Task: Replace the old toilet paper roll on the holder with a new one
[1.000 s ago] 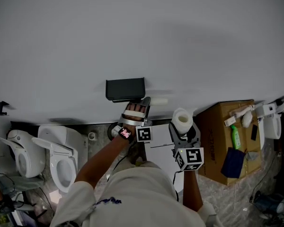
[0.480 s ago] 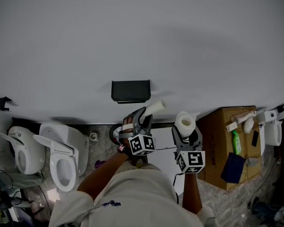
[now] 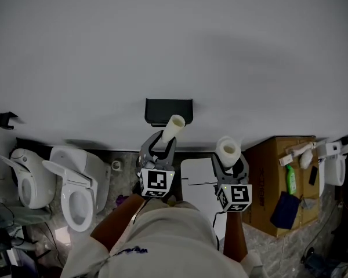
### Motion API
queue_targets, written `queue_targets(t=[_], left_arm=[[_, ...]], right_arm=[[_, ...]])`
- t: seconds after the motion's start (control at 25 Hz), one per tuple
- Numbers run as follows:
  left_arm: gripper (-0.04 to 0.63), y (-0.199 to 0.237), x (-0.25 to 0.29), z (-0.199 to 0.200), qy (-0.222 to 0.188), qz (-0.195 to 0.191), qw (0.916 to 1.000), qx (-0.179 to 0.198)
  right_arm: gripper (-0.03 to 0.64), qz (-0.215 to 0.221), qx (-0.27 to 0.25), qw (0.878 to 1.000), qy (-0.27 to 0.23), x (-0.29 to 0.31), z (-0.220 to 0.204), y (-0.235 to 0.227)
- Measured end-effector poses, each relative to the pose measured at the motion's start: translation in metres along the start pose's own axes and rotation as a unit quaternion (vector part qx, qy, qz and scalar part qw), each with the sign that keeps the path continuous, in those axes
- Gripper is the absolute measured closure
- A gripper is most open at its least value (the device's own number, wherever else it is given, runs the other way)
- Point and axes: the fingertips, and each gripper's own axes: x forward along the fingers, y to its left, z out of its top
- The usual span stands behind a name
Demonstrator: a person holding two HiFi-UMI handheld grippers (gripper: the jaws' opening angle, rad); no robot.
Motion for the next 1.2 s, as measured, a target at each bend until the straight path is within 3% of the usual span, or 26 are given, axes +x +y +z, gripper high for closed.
queue_targets(t=[0.24,0.56,0.76,1.2], left_arm=[[0.437,0.027,-0.021,0.007,-0.038,0.011,0.9964,-0.074],[0.437,0.068,-0.041,-0.001,-0.052,0.043,0.9916,-0.11],[0.437,0.082,-0.049,0.002,-0.072,0.055,0.99,-0.108],[0.436,0.09,-0.053,-0.006,-0.063,0.066,0.9892,-0.115]], right_arm=[[0.327,0.003,-0.006,1.0,-0.001,0.004,0.004,0.005],[0.327,0.003,-0.007,1.0,0.001,0.011,0.004,0.005],[0.327,0.009,-0.018,1.0,0.009,0.015,-0.001,0.008],[0.327,0.022,-0.119,0.992,0.039,0.032,-0.006,0.006]])
